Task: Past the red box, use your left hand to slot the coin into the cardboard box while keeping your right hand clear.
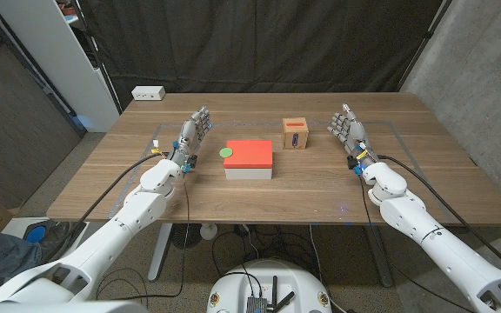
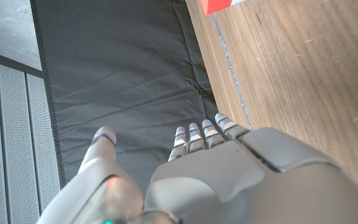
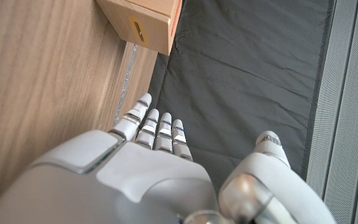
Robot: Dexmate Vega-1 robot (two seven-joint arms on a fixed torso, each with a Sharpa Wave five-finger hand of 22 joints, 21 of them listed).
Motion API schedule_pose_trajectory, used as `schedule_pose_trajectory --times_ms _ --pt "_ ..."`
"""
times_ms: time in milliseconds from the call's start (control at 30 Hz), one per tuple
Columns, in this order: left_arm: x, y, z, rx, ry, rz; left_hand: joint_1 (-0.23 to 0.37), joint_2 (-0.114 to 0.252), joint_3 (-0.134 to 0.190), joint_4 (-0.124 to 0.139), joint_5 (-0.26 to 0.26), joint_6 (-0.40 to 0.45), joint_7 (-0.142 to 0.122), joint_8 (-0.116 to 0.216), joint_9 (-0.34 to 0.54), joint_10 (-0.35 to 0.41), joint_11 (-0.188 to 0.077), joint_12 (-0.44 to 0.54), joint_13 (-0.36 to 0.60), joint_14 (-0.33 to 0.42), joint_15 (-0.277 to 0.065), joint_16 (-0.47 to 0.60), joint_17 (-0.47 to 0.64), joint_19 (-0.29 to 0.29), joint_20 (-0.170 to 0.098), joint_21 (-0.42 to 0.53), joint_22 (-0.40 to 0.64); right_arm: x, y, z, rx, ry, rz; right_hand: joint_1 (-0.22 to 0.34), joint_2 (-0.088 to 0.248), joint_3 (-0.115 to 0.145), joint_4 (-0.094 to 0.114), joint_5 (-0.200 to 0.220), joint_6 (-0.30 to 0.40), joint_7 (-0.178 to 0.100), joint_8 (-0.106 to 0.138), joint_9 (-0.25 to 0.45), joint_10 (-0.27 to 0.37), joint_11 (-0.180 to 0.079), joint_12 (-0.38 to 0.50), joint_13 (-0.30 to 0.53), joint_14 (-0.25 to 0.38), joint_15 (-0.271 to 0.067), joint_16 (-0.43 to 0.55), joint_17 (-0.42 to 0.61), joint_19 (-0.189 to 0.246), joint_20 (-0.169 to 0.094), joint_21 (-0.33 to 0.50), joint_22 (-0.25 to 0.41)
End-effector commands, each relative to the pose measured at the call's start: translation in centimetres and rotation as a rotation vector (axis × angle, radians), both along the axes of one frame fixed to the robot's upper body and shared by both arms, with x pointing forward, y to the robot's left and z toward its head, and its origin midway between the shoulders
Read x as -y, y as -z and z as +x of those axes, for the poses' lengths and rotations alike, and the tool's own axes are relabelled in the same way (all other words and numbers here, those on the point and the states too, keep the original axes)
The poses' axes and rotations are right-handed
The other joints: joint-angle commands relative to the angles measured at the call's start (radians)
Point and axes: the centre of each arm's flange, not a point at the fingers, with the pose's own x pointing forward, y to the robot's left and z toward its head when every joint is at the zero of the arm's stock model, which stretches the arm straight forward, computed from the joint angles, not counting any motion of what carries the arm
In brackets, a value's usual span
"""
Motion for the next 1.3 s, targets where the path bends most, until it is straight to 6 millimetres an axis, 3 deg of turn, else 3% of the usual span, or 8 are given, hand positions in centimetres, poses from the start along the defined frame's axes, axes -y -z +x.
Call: schedule_pose_trajectory --times_ms 33,133,333,500,533,600,1067,1300 --pt "-0.3 0.2 -0.1 -0.036 -0.023 0.035 0.005 0.013 0.008 -0.002 0.003 0.026 -0.003 0.010 0.002 0.027 0.002 0.012 0.006 0.038 -0.009 0.014 0.006 0.037 -0.013 0.015 0.006 -0.5 -0.1 -0.8 0.029 0.009 -0.013 0.011 0.013 0.005 -0.008 0.005 0.012 0.015 0.007 0.006 0.040 0.003 0.015 -0.016 0.062 0.009 0.027 -0.004 0.055 0.023 0.016 0.006" --pt "-0.4 0.3 -0.4 -0.047 -0.039 0.028 0.004 0.014 0.011 -0.002 0.003 0.036 -0.007 0.008 0.002 0.057 0.000 0.019 0.007 0.088 -0.001 0.025 0.008 0.073 0.003 0.027 0.010 -0.6 -0.1 -0.9 0.034 0.014 -0.024 0.011 0.016 0.003 -0.011 0.004 0.032 0.013 0.014 0.006 0.071 0.003 0.024 -0.026 0.102 0.007 0.041 -0.007 0.087 0.023 0.023 0.008" --pt "-0.9 0.7 -0.8 -0.077 -0.086 0.021 -0.003 0.016 0.024 -0.002 0.004 0.056 -0.012 0.005 0.004 0.195 0.015 0.051 0.013 0.256 0.001 0.059 0.017 0.191 0.027 0.073 0.025 -0.7 0.0 -1.0 0.040 0.014 -0.012 0.011 0.017 0.002 -0.013 0.003 0.041 0.007 0.016 0.006 0.075 0.004 0.023 -0.030 0.098 0.009 0.039 -0.008 0.086 0.025 0.020 0.008" --pt "-1.3 0.6 -1.2 -0.103 -0.132 0.037 -0.015 0.021 0.039 -0.001 0.004 0.107 -0.002 0.013 0.004 0.419 0.016 0.107 0.021 0.445 -0.015 0.106 0.026 0.313 0.031 0.137 0.049 -0.8 0.1 -1.1 0.042 0.019 -0.006 0.012 0.019 0.002 -0.014 0.003 0.045 0.003 0.016 0.006 0.090 0.005 0.027 -0.033 0.113 0.010 0.044 -0.009 0.094 0.029 0.020 0.008" --pt "-1.3 0.6 -1.4 -0.107 -0.146 0.038 -0.018 0.025 0.043 0.000 0.004 0.115 -0.003 0.013 0.004 0.466 0.036 0.118 0.022 0.492 -0.018 0.120 0.030 0.340 0.028 0.155 0.058 -0.9 0.1 -1.1 0.042 0.017 -0.006 0.012 0.019 0.002 -0.014 0.002 0.046 0.001 0.016 0.007 0.091 0.005 0.027 -0.034 0.113 0.010 0.044 -0.009 0.094 0.030 0.020 0.008" --pt "-1.3 0.5 -1.6 -0.109 -0.172 0.047 -0.019 0.023 0.050 -0.003 0.004 0.148 0.002 0.020 0.004 0.535 0.039 0.131 0.023 0.568 -0.031 0.143 0.032 0.398 0.019 0.192 0.072 -0.9 0.2 -1.1 0.043 0.019 -0.008 0.012 0.020 0.001 -0.015 0.002 0.048 -0.001 0.017 0.007 0.090 0.005 0.027 -0.035 0.112 0.010 0.043 -0.010 0.094 0.030 0.019 0.008" --pt "-2.0 0.3 -2.4 -0.128 -0.234 0.021 -0.022 0.031 0.097 -0.005 0.004 0.288 0.043 0.025 0.005 1.009 -0.029 0.236 0.042 1.002 -0.114 0.316 0.073 0.672 -0.042 0.437 0.216 -1.7 0.5 -1.1 0.036 0.016 -0.003 0.014 0.025 0.001 -0.018 0.001 0.054 -0.011 0.016 0.007 0.091 0.007 0.023 -0.042 0.087 0.010 0.030 -0.013 0.071 0.034 0.005 0.008" --pt "-1.9 1.0 -2.9 -0.134 -0.234 -0.061 0.026 0.039 0.127 -0.015 0.004 0.306 0.047 0.010 0.006 1.146 -0.055 0.285 0.100 1.154 -0.151 0.451 0.136 0.755 -0.061 0.579 0.353 -2.0 0.8 -1.5 0.035 0.027 -0.002 0.015 0.029 0.002 -0.019 0.001 0.060 -0.015 0.017 0.007 0.095 0.006 0.022 -0.045 0.073 0.010 0.024 -0.014 0.051 0.035 -0.004 0.008"
